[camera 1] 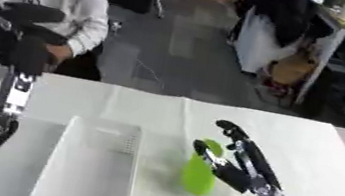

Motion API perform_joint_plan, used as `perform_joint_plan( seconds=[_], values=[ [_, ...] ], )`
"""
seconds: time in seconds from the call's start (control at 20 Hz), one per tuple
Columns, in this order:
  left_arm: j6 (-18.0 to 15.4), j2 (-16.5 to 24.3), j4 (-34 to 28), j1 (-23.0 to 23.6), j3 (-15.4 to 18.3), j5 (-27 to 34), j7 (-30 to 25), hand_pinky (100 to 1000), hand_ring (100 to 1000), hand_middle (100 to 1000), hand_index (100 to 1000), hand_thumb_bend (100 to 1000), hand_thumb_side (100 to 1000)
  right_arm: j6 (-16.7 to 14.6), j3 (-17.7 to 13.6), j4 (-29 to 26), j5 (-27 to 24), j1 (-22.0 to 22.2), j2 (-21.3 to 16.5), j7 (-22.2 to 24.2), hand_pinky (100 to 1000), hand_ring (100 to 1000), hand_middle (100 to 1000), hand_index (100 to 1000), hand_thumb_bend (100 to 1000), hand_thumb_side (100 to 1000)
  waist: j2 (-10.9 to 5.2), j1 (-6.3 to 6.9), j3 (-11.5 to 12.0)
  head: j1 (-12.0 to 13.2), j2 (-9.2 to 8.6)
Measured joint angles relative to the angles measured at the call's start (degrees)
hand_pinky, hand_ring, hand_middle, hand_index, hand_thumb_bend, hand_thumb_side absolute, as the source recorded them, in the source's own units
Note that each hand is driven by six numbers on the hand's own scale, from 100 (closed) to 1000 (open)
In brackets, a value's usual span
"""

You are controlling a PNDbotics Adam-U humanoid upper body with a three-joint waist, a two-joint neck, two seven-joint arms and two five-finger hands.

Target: Pick up objects on the table and place them in the box.

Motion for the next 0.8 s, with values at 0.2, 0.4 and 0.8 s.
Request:
perform_joint_plan(
  seconds=[0.2,0.4,0.8],
  values=[
    [0.0,-0.6,0.0,-0.3,0.0,0.2,-0.2,524,620,736,815,196,894,-0.3,0.0,1.4,0.9,-0.5,0.0,-0.3,840,985,1000,990,528,858,0.55,0.18,0.4,-0.5,-0.98],
    [-0.1,-1.0,0.0,-0.6,-0.3,0.3,-0.3,524,619,736,819,193,897,-0.5,-0.4,2.8,0.9,-1.2,0.2,-0.5,825,967,1000,989,508,835,1.04,0.32,0.8,-1.3,-1.94],
    [-0.3,-1.5,0.0,-1.3,-0.4,0.6,-0.9,524,619,737,823,190,901,0.0,-0.5,5.2,-0.3,-2.3,0.5,-0.4,825,964,999,989,501,822,1.8,0.46,1.6,-3.9,-3.44]
  ],
)
